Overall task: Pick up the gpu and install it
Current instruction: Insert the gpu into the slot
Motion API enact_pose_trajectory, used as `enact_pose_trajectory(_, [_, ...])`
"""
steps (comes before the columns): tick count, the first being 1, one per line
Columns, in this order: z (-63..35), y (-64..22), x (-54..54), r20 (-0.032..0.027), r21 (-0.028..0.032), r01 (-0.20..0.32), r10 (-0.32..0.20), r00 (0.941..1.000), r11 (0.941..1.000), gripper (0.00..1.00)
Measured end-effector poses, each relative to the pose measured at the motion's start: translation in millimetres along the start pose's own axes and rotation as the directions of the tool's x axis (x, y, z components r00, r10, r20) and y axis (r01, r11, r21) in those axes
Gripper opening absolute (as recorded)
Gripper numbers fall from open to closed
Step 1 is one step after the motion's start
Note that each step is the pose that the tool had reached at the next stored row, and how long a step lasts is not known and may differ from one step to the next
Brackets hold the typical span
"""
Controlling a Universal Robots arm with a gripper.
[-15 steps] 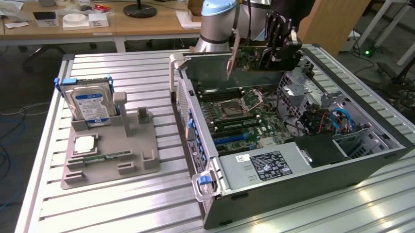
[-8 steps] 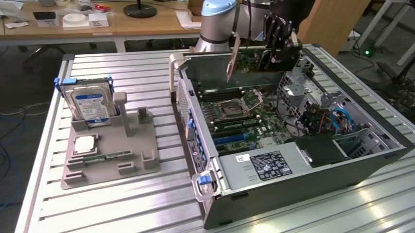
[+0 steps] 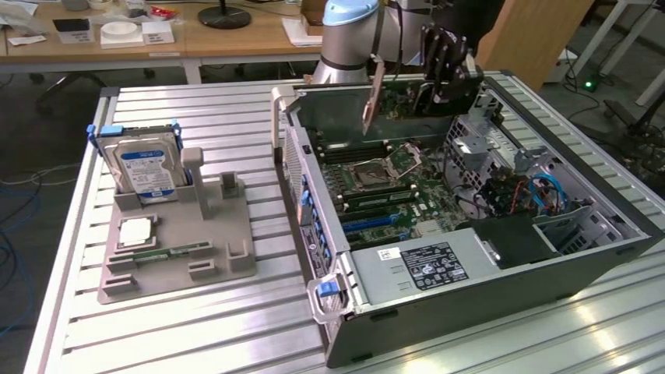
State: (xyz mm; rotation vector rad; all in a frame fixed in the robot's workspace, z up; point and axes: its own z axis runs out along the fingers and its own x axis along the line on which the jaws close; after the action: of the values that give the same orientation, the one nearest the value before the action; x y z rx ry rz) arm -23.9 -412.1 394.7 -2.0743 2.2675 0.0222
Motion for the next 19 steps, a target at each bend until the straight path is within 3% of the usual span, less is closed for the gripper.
enact_pose_trajectory(19, [14.5, 1.0, 1.0, 0.0000, 0.0000, 0.003, -0.003, 1.0000, 1.0000, 0.29])
